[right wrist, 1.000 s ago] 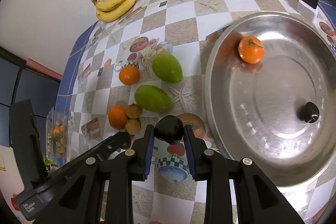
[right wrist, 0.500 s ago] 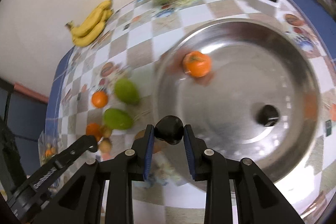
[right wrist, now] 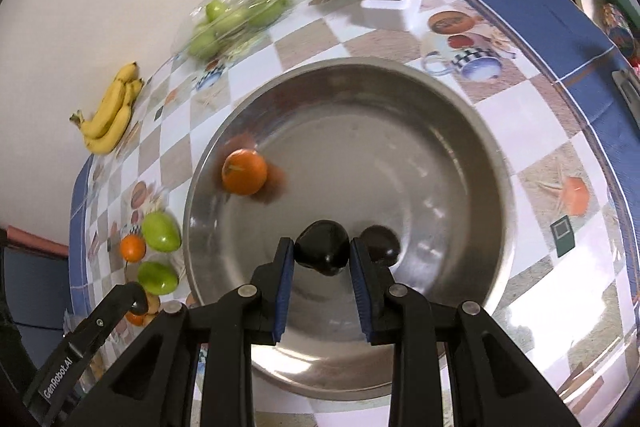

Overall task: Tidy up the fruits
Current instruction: 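Lift both held plums and carry them over the steel bowl, then open the left tool to drop its plum while the right tool releases its plum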

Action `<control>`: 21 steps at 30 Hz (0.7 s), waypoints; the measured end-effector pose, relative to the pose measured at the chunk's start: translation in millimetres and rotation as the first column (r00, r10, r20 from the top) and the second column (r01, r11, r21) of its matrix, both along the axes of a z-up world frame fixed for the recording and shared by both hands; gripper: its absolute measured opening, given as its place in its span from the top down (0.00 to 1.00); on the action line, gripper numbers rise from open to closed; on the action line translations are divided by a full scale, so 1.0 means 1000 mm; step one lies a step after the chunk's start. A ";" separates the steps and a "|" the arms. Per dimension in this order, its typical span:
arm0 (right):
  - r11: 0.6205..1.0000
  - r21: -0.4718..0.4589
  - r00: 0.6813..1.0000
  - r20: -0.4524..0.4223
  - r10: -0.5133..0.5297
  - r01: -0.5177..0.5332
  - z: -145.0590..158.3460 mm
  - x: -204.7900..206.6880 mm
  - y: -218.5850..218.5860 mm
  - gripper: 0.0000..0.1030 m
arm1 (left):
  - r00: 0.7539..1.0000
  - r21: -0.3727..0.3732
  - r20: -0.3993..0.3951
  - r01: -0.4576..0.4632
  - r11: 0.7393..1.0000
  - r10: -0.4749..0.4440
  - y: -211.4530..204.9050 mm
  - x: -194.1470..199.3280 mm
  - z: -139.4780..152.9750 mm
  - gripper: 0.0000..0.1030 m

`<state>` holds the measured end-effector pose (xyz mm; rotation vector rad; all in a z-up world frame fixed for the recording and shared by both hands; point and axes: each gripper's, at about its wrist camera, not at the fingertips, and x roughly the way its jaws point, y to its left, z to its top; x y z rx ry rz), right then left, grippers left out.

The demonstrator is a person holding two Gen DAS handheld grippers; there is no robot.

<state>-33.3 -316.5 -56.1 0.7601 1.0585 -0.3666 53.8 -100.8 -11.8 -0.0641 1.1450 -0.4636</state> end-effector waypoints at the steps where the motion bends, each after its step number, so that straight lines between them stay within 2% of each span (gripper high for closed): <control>1: 1.000 -0.001 1.000 0.002 -0.004 0.004 0.000 -0.001 -0.002 0.72 | 1.000 0.001 0.011 0.017 1.000 -0.017 -0.006 -0.002 0.000 0.77; 9: 0.999 -0.009 0.999 0.023 -0.041 0.042 0.001 -0.003 -0.013 0.71 | 0.986 -0.018 0.090 0.143 0.990 -0.141 -0.043 -0.014 0.003 0.77; 13: 0.999 -0.007 0.998 0.033 -0.053 0.053 -0.001 -0.002 -0.018 0.71 | 0.982 -0.027 0.087 0.173 0.985 -0.170 -0.057 -0.014 -0.003 0.77; 21: 0.998 -0.028 0.998 0.026 -0.054 0.055 -0.011 0.005 -0.023 0.71 | 0.981 0.012 0.049 0.185 0.983 -0.186 -0.071 -0.008 -0.029 0.77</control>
